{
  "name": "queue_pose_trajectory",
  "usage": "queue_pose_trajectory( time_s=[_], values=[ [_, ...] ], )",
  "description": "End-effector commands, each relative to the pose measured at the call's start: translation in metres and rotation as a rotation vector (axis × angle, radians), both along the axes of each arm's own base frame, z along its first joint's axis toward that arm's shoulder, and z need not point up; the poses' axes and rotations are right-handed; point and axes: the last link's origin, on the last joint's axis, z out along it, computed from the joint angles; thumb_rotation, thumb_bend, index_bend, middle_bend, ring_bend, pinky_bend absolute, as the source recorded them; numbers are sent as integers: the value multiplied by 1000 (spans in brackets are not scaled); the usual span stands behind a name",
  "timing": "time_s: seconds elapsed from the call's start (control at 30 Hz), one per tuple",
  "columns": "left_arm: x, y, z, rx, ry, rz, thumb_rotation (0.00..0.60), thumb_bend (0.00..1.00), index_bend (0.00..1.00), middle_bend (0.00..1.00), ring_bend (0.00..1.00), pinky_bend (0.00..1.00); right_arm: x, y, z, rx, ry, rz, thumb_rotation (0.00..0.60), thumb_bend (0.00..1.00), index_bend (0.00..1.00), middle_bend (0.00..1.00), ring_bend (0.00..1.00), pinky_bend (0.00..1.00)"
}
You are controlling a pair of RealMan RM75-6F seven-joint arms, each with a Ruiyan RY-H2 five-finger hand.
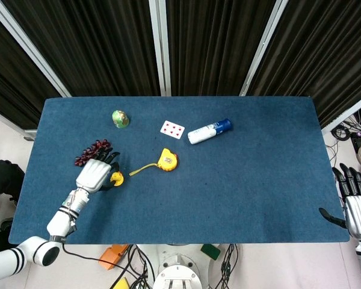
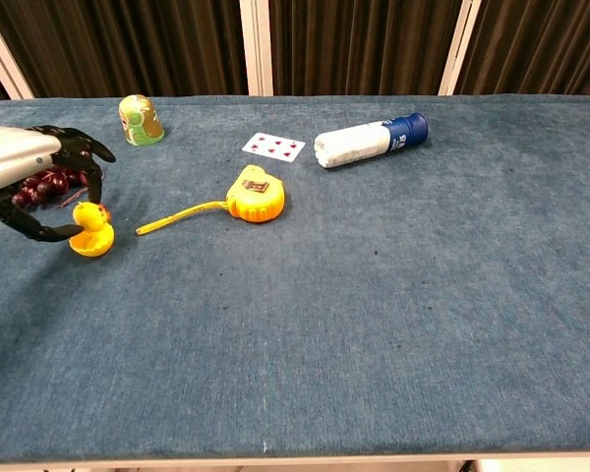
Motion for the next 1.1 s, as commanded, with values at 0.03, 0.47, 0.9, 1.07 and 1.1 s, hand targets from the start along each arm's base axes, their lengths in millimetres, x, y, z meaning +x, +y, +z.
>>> queue_pose_trajectory(
  time_s=[0.03, 0.47, 0.9, 1.07, 1.1],
  values=[
    [-2, -1, 1, -3, 7, 4, 600, 394, 522, 128, 0, 0, 0, 0, 0, 0, -1, 0, 600, 223, 0, 50, 0, 134],
    [2, -3, -6, -26, 20, -9, 600, 391, 431, 111, 0, 0, -2, -2, -1, 2, -4, -6, 600, 224, 0, 50, 0, 139],
    [5, -7, 6, 4, 30, -19, 600, 372, 324, 88, 0, 0, -4, -2, 0, 1, -12, -8, 600, 224, 0, 49, 0, 143],
    [0, -14, 45, 125, -35, 4, 600, 365, 310, 88, 0, 0, -5, -2, 3, -4, -13, -11, 600, 223, 0, 50, 0, 144],
    [-3, -16, 53, 147, -46, 13, 600, 365, 305, 88, 0, 0, -5, -2, 3, -3, -14, -12, 600, 223, 0, 50, 0, 145]
  ],
)
